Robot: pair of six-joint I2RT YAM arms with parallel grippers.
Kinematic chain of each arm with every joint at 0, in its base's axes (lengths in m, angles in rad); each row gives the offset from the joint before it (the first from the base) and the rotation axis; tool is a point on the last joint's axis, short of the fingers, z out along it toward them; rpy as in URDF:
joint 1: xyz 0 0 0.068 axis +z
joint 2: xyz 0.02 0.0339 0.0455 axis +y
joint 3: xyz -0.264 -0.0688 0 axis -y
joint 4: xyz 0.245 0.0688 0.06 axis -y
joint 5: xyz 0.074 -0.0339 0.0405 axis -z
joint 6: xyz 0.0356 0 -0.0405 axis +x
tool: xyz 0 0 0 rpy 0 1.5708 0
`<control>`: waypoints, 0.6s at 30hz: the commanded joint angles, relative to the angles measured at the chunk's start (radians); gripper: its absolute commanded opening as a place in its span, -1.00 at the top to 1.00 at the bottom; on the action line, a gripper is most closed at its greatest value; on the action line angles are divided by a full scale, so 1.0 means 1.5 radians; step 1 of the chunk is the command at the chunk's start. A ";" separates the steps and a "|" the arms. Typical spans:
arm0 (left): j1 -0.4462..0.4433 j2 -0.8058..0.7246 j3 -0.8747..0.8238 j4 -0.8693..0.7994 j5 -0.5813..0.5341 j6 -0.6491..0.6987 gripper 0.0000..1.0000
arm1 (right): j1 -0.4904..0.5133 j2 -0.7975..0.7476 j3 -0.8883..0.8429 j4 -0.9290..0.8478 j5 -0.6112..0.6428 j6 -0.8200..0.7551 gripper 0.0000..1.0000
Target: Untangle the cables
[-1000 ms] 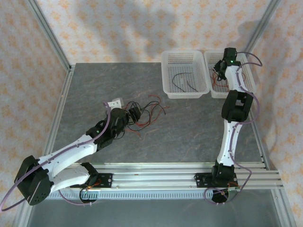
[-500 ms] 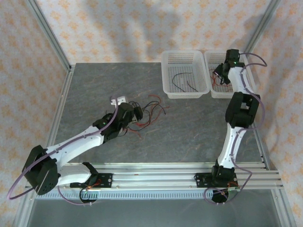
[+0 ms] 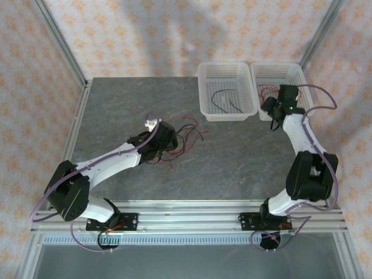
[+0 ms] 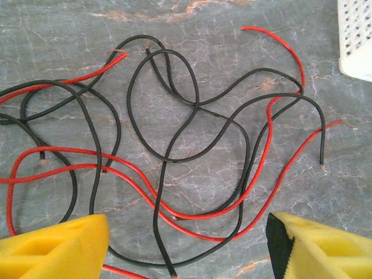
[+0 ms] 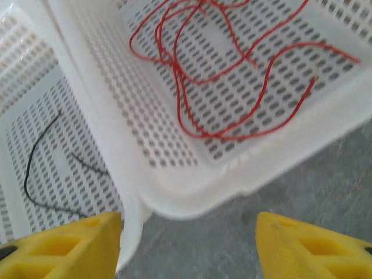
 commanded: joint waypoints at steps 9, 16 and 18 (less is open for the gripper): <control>0.036 0.171 0.162 -0.044 0.076 0.104 -0.27 | 0.074 -0.179 -0.201 0.071 -0.021 0.019 -0.14; 0.053 0.299 0.274 -0.097 0.065 0.172 -0.18 | 0.075 -0.220 -0.245 0.072 -0.027 0.021 -0.13; 0.062 0.320 0.288 -0.100 0.061 0.179 -0.15 | 0.074 -0.221 -0.252 0.071 -0.031 0.023 -0.13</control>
